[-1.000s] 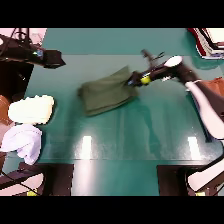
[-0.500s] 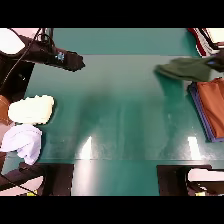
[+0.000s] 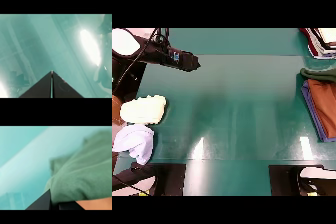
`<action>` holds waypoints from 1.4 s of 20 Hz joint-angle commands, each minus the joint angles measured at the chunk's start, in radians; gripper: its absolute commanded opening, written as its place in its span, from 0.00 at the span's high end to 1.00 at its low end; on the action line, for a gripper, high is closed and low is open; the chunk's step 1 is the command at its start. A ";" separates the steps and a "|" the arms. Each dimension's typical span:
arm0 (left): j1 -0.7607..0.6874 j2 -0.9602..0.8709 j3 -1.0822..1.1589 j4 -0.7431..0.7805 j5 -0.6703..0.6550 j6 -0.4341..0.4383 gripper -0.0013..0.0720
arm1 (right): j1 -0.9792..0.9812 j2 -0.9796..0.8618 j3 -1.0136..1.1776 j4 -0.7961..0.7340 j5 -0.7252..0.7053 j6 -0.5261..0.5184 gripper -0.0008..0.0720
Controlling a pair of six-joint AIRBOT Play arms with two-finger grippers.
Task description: Fold the shirts.
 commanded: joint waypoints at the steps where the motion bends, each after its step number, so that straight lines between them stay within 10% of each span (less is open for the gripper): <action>1: -0.001 0.000 0.000 0.000 0.001 0.000 0.95 | -0.010 0.002 0.124 0.018 0.033 -0.023 0.97; 10: -0.001 0.000 0.000 0.008 0.000 0.001 0.95 | -0.113 0.071 0.218 -0.003 0.333 -0.003 0.97; 19: -0.001 0.000 0.000 0.018 -0.010 0.010 0.95 | -0.143 0.227 -0.205 -0.467 0.401 0.063 0.95; 23: -0.001 0.000 0.000 0.027 -0.024 0.009 0.95 | -0.143 0.271 -0.348 -0.569 0.439 0.100 0.07; 28: -0.001 0.000 0.000 0.027 -0.009 0.008 0.95 | -0.078 0.310 -0.280 -0.408 0.398 0.116 0.10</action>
